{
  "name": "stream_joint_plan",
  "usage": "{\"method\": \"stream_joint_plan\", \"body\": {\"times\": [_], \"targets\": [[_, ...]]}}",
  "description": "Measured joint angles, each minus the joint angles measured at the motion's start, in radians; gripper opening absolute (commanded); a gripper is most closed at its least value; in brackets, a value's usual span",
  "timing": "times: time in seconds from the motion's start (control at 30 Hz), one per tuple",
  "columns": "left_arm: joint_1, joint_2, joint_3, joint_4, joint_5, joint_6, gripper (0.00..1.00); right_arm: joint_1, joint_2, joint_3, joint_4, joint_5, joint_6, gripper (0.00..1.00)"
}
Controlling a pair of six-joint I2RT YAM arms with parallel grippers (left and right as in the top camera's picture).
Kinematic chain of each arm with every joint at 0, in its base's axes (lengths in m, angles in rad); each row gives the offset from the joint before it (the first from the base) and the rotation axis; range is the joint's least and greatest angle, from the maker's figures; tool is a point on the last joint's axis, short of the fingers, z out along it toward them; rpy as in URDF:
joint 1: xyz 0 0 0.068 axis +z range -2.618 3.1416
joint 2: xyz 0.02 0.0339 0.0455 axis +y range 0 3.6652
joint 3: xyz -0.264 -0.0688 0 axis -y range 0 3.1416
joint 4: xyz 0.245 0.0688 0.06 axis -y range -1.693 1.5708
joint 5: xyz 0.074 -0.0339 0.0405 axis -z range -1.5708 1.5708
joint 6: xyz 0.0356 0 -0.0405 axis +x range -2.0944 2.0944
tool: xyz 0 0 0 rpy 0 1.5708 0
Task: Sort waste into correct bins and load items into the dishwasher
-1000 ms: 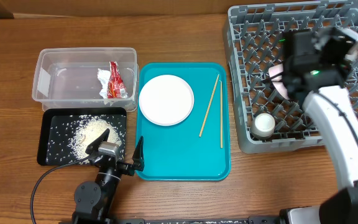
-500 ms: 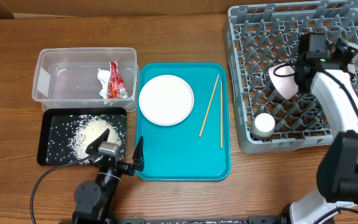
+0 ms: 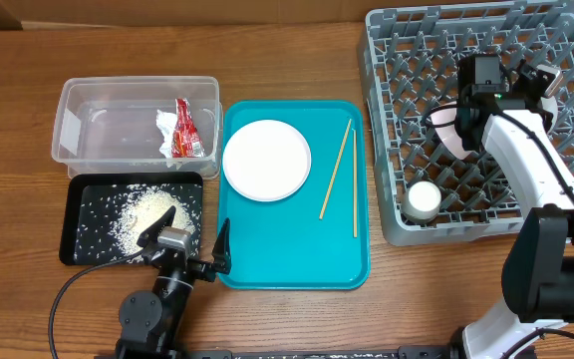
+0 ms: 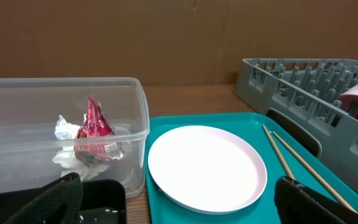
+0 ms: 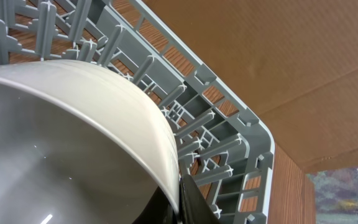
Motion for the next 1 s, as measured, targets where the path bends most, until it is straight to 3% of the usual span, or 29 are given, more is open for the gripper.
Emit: {"method": "stream_joint_plan", "body": {"times": [0.43,1.0], "targets": [[0.0,0.0,0.0,0.0,0.0,0.0,1.0,0.029,0.0,-0.014,-0.031,-0.006,0.002,0.04],[0.0,0.0,0.0,0.0,0.0,0.0,1.0,0.035,0.011,-0.024,0.052,0.082,-0.016,0.04]]}}
